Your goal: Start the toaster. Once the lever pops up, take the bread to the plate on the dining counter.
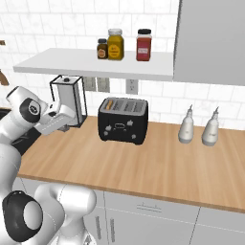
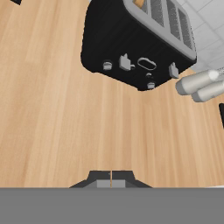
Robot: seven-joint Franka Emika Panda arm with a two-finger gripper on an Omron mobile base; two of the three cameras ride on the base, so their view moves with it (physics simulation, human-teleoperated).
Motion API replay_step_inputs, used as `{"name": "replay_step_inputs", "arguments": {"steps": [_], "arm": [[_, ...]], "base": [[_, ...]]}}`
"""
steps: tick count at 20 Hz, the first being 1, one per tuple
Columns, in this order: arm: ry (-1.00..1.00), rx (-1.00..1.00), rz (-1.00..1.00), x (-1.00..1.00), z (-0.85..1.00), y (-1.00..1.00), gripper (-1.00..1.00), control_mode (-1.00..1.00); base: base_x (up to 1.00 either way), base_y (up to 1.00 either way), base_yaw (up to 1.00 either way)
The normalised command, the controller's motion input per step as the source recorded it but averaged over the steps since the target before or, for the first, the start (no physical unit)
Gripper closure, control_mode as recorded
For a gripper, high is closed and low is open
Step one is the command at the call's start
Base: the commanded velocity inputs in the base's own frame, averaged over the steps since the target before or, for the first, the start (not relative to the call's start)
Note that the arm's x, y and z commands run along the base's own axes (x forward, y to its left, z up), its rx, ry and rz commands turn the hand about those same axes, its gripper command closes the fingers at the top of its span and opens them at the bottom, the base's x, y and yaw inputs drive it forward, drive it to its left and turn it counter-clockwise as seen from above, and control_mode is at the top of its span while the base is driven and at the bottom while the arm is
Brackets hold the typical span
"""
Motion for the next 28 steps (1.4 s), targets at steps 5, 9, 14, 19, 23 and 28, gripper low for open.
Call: {"name": "replay_step_inputs", "arguments": {"steps": [5, 9, 14, 19, 23, 28], "arm": [[0.0, 0.0, 0.0, 0.0, 0.0, 0.0, 1.0, -1.0], [0.0, 0.0, 0.0, 0.0, 0.0, 0.0, 1.0, -1.0], [0.0, 0.0, 0.0, 0.0, 0.0, 0.0, 1.0, -1.0], [0.0, 0.0, 0.0, 0.0, 0.0, 0.0, 1.0, -1.0], [0.0, 0.0, 0.0, 0.0, 0.0, 0.0, 1.0, -1.0], [0.0, 0.0, 0.0, 0.0, 0.0, 0.0, 1.0, -1.0]], "base": [[0.0, 0.0, 0.0], [0.0, 0.0, 0.0], [0.0, 0.0, 0.0], [0.0, 0.0, 0.0], [0.0, 0.0, 0.0], [0.0, 0.0, 0.0]]}}
